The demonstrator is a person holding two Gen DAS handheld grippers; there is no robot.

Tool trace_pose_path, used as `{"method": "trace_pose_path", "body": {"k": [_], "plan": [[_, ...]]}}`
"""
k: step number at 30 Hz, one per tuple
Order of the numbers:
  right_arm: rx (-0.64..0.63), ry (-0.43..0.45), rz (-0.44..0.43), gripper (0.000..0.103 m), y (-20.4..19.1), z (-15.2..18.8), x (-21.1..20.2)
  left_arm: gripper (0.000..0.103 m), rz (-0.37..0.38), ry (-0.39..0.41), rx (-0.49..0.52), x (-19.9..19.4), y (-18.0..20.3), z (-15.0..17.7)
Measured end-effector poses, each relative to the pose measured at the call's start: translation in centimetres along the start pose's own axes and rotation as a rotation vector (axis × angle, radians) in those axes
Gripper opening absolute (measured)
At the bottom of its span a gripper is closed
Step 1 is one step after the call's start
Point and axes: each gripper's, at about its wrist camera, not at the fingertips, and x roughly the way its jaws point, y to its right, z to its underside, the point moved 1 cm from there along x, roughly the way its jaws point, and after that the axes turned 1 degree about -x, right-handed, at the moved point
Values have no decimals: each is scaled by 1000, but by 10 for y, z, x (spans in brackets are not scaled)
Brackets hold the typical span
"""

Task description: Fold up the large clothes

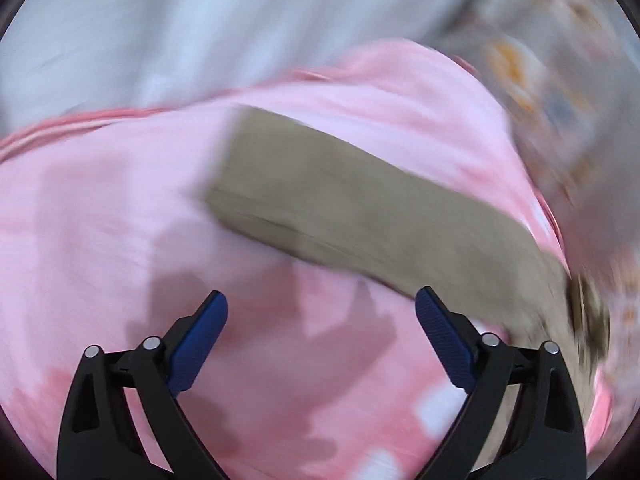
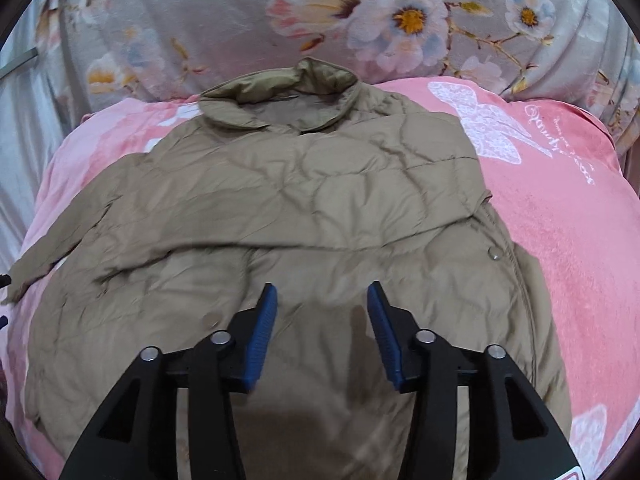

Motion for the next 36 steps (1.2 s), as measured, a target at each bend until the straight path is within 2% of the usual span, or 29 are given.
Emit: {"method": "trace_pose_path", "body": {"k": [3, 6, 9, 10, 11, 13, 14, 19, 23, 27, 30, 33, 36], "plan": [[-27, 1, 2, 51, -17, 9, -11, 89, -60, 45, -28, 4, -24, -17], [-54, 14, 2, 54, -31, 15, -21, 77, -15, 23, -27, 15, -23, -24], [-80, 23, 16, 56, -40, 20, -29, 53, 42, -19, 7, 25, -12, -23], [-83, 22, 19, 56, -41, 20, -31, 42, 48, -21, 29, 27, -4, -24], [-81, 20, 16, 56, -40, 22, -33, 37, 40, -13, 44, 26, 2, -25], [-72, 20, 14, 56, -38, 23, -35, 11, 0, 51, 111, 14, 23, -28], [-66, 20, 14, 56, -35, 24, -37, 5, 7, 69, 135, 9, 30, -31], [-35, 23, 3, 56, -22, 28, -42, 2, 112, 182, 267, -39, 99, -41], [-10, 26, -17, 56, -13, 30, -43, 1, 237, 224, 404, -83, 175, -26], [11, 35, -19, 56, -3, 32, -45, 1, 371, 229, 558, -116, 253, 17], [37, 37, -14, 56, 11, 33, -44, 1, 458, 183, 656, -127, 308, 62], [62, 37, -4, 56, 25, 35, -45, 1, 497, 133, 748, -120, 351, 113], [83, 37, 12, 56, 41, 37, -44, 2, 501, 56, 827, -102, 383, 169]]}}
